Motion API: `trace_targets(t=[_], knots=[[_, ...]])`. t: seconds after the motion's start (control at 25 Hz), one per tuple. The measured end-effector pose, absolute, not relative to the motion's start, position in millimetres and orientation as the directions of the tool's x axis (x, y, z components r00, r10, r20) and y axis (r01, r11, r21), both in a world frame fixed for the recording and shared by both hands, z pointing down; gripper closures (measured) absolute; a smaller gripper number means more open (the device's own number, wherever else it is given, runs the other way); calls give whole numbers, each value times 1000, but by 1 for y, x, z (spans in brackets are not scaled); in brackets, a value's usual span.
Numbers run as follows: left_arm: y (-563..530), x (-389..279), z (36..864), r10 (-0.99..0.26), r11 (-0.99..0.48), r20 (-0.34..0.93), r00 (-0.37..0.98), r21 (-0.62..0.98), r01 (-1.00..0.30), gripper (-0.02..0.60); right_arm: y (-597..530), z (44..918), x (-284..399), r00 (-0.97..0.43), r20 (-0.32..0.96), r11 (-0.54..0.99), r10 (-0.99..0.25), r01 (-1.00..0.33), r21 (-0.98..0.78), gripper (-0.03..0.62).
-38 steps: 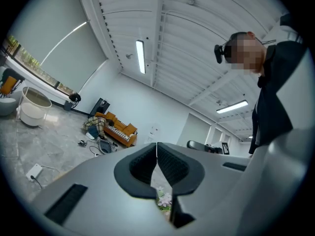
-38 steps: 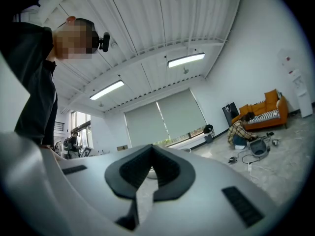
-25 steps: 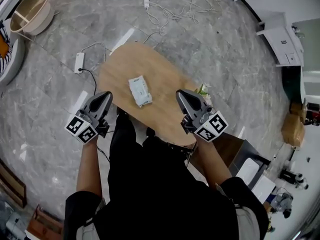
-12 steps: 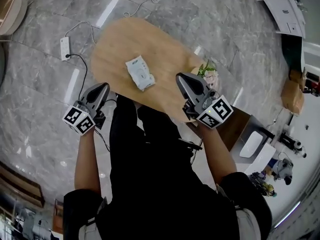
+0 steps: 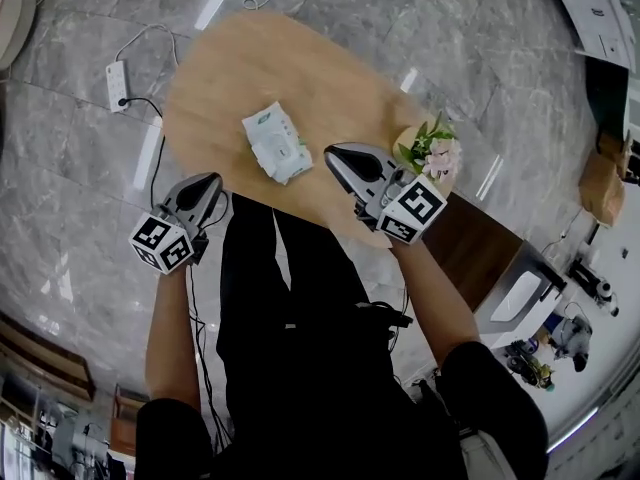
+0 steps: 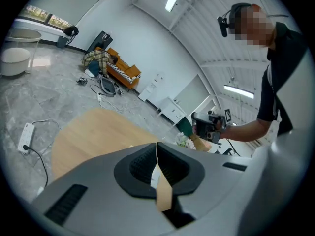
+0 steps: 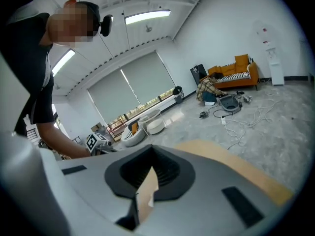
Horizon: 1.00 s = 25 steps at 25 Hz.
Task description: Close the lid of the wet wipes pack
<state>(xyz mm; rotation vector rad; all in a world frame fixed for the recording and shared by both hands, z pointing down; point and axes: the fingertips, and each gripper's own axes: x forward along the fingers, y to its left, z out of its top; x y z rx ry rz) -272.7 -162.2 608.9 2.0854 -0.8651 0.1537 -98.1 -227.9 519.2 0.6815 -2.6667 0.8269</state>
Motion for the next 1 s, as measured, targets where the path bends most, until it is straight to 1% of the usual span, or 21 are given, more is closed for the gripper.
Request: trace_targets(t=[0.16,0.44,0.6,1.0], knots=[[-158,-251,658,-474,-389,454,754,661,-642,563,-232,568,-93,-863,399,730,-309,-484,-482,583],[-160,-226,714,-442,-382,494,749,652,-655,563,-241,635,-87,-871,423,755,-250,-449,-479,583],[-164,-216,729,-447,-375,501,741,647,-664,563,-242,662,-86,-871,435,744,-230,-445,-498,583],[-173,-198,741,-419,-423,505,755,627,-654,563,-240,706,-87,-863,458,715,-212,-457,-529,583]])
